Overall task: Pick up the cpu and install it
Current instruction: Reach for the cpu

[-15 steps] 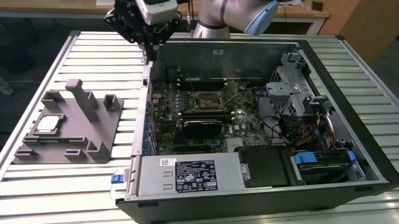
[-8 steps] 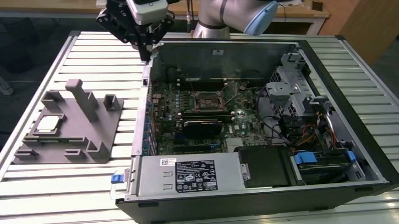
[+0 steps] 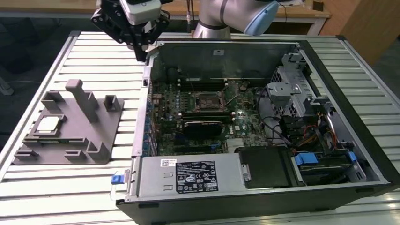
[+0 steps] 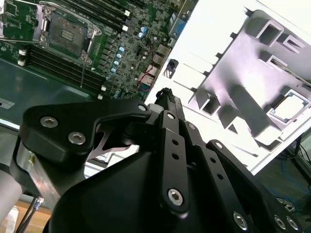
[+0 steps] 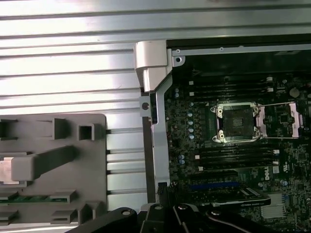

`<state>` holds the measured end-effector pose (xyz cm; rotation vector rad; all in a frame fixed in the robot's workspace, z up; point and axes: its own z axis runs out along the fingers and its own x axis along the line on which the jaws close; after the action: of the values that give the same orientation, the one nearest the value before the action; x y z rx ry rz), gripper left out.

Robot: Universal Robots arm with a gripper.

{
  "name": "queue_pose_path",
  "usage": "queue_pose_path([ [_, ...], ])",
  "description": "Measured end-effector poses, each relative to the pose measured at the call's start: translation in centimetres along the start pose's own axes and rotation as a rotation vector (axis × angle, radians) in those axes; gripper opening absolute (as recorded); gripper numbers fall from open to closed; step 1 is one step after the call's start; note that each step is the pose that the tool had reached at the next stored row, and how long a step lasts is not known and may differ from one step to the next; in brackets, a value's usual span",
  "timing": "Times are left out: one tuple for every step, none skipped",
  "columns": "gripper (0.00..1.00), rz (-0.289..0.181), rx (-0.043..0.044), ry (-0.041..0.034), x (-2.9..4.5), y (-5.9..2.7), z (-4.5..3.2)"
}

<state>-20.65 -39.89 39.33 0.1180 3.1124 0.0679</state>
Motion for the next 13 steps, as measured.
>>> queue_pose_path([
  [0.11, 0.0, 0.0, 0.0, 0.06, 0.0, 0.0],
  [0.11, 0.0, 0.0, 0.0, 0.11, -0.01, 0.0],
  [0.11, 0.0, 0.0, 0.0, 0.16, -0.01, -0.01],
  [0.11, 0.0, 0.0001, 0.0001, 0.21, -0.02, -0.01],
  [0.11, 0.0, 0.0001, 0.0001, 0.26, -0.02, -0.01],
  [0.11, 0.0, 0.0, 0.0, 0.32, -0.03, -0.01],
  [0.11, 0.0, 0.0001, 0.0, 0.39, -0.03, -0.02],
  [0.11, 0.0, 0.0001, 0.0001, 0.46, -0.04, -0.02],
  [0.11, 0.0, 0.0001, 0.0, 0.52, -0.04, -0.02],
  [0.11, 0.0, 0.0001, 0.0001, 0.59, -0.04, -0.02],
  [0.11, 0.0, 0.0, 0.0001, 0.67, -0.05, -0.02],
  [0.11, 0.0, 0.0001, 0.0001, 0.74, -0.06, -0.02],
  [0.11, 0.0, 0.0001, 0.0001, 0.83, -0.06, -0.03],
])
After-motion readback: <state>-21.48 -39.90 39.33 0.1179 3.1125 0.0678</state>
